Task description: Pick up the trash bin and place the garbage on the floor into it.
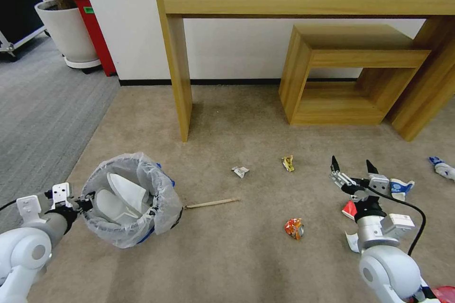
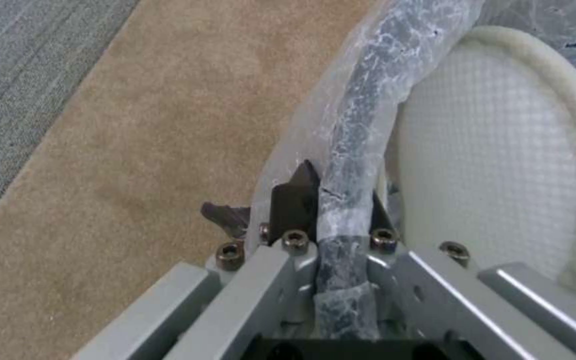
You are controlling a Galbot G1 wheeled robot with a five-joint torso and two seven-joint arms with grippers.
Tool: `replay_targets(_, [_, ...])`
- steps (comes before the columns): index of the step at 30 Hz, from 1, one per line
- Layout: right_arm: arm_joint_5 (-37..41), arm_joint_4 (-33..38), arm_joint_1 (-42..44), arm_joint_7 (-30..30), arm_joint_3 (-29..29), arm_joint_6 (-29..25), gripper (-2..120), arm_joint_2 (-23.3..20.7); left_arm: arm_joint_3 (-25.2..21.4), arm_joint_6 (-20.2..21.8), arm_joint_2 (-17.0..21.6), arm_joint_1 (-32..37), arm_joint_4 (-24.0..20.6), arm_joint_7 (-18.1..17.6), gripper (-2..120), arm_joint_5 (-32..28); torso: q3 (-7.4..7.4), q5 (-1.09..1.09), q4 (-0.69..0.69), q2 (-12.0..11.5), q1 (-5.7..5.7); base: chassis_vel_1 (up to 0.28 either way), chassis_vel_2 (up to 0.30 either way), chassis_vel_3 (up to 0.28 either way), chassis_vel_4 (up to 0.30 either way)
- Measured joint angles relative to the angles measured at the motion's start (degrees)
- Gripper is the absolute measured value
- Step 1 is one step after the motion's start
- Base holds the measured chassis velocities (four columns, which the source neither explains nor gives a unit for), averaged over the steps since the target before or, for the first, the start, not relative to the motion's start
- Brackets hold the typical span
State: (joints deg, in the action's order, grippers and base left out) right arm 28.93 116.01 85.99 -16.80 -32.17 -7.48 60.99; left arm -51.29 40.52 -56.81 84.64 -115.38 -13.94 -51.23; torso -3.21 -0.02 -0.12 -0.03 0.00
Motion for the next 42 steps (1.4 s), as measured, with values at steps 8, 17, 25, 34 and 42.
replay_targets(8, [-0.1,0.1,0.3,0.0,-0.1,0.0,100,-0.1,-0.6,-0.1,0.0,0.3,0.1,0.2,0,0.0,0.00,0.00,0.00,0.0,0.00,0.000,0.000,0.000,0.000])
replay_targets(17, [0.0,0.1,-0.1,0.0,0.0,0.1,99,-0.4,-0.8,-0.2,0.2,0.2,0.2,0.2,0,-0.1,0.00,0.00,0.00,0.0,0.00,0.000,0.000,0.000,0.000])
replay_targets(25, [-0.1,-0.2,-0.3,0.0,0.2,0.1,99,-0.4,-0.7,-0.3,0.2,0.1,0.3,0.2,0,0.0,0.00,0.00,0.00,0.0,0.00,-0.040,0.041,0.036,-0.044])
replay_targets(34, [-0.1,-0.5,-1.1,-0.5,1.3,0.0,100,-0.4,-0.9,-0.4,0.3,0.4,0.2,0.2,0,0.0,-0.02,0.00,0.00,0.0,0.01,-0.128,0.115,0.104,-0.111])
replay_targets(42, [6.7,1.4,-1.3,-8.6,4.3,9.1,100,-1.6,-0.7,-0.4,0.3,0.3,0.1,0.2,0,0.0,0.00,0.00,0.00,0.0,0.00,-0.011,0.014,0.008,-0.011])
